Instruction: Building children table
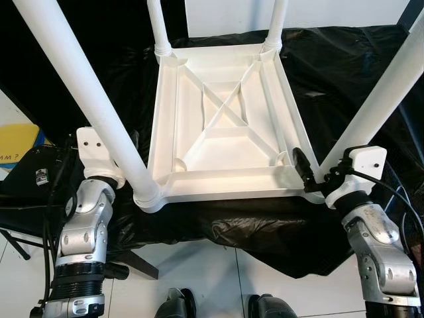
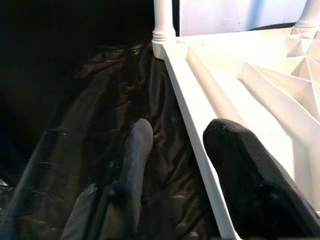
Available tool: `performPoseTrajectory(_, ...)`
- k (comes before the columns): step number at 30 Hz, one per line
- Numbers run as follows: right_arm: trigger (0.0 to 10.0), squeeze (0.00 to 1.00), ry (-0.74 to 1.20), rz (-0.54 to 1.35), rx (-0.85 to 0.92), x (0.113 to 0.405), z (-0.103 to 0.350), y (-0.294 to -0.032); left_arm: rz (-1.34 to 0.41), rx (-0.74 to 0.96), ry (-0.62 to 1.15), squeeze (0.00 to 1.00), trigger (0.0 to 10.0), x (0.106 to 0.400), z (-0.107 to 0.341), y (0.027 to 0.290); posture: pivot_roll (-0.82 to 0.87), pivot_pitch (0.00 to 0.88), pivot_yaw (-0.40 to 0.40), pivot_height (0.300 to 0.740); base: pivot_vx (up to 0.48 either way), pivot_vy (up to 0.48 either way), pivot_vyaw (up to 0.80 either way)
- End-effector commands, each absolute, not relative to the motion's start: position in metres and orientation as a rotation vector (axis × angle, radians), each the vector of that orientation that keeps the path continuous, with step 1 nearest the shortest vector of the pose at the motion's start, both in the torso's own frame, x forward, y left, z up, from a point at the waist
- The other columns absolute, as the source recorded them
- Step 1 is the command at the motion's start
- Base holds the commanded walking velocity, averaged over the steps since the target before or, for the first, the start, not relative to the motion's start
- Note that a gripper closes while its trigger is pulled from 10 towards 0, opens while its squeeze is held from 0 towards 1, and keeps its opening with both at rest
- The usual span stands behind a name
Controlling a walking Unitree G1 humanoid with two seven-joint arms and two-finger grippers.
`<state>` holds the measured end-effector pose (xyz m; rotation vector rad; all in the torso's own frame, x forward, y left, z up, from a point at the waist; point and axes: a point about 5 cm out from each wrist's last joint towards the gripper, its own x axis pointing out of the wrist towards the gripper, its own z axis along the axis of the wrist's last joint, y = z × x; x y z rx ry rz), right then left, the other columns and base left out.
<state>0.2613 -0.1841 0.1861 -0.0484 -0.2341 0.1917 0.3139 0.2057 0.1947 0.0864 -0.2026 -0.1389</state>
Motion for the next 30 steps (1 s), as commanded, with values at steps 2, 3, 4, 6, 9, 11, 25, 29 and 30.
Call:
performPoseTrajectory(2,10.0,0.00,-0.250,0.299,-0.074,0.262,0.190,-0.162,-0.177,0.100,-0.174,0.00,10.0,0.309,0.190,0.208,0.02,0.142,-0.013,0.740,0.000,0.000,0.00)
performPoseTrajectory(3,10.0,0.00,-0.250,0.292,-0.087,0.262,0.189,-0.163,-0.169,0.096,-0.173,0.00,10.0,0.307,0.190,0.212,0.02,0.142,-0.013,0.740,0.000,0.000,0.00)
performPoseTrajectory(4,10.0,0.00,-0.250,0.292,-0.087,0.262,0.189,-0.163,-0.169,0.096,-0.173,0.00,10.0,0.307,0.190,0.212,0.02,0.142,-0.013,0.740,0.000,0.000,0.00)
performPoseTrajectory(6,10.0,0.00,-0.255,0.284,-0.098,0.262,0.189,-0.165,-0.162,0.091,-0.170,0.00,10.0,0.305,0.190,0.215,0.02,0.141,-0.014,0.740,0.000,0.000,0.00)
performPoseTrajectory(9,10.0,0.00,-0.258,0.191,-0.091,0.261,0.187,-0.176,-0.110,0.077,-0.179,0.00,10.0,0.287,0.191,0.228,0.02,0.138,-0.014,0.740,0.000,0.000,0.00)
performPoseTrajectory(11,10.0,0.00,-0.256,0.169,-0.083,0.261,0.186,-0.178,-0.093,0.079,-0.184,0.00,10.0,0.282,0.191,0.232,0.02,0.138,-0.014,0.740,0.000,0.000,0.00)
performPoseTrajectory(25,10.0,0.00,-0.231,0.167,-0.059,0.260,0.177,-0.165,-0.104,0.105,-0.128,0.00,10.0,0.243,0.192,0.257,0.04,0.138,-0.020,0.740,0.000,0.000,0.00)
performPoseTrajectory(29,10.0,0.00,-0.226,0.172,-0.060,0.260,0.176,-0.163,-0.197,0.113,-0.084,0.00,10.0,0.227,0.188,0.256,0.05,0.140,-0.020,0.740,0.000,0.000,0.00)
performPoseTrajectory(30,10.0,0.00,-0.225,0.177,-0.059,0.260,0.175,-0.161,-0.268,0.107,-0.045,0.00,10.0,0.214,0.184,0.253,0.05,0.143,-0.020,0.740,0.000,0.000,0.00)
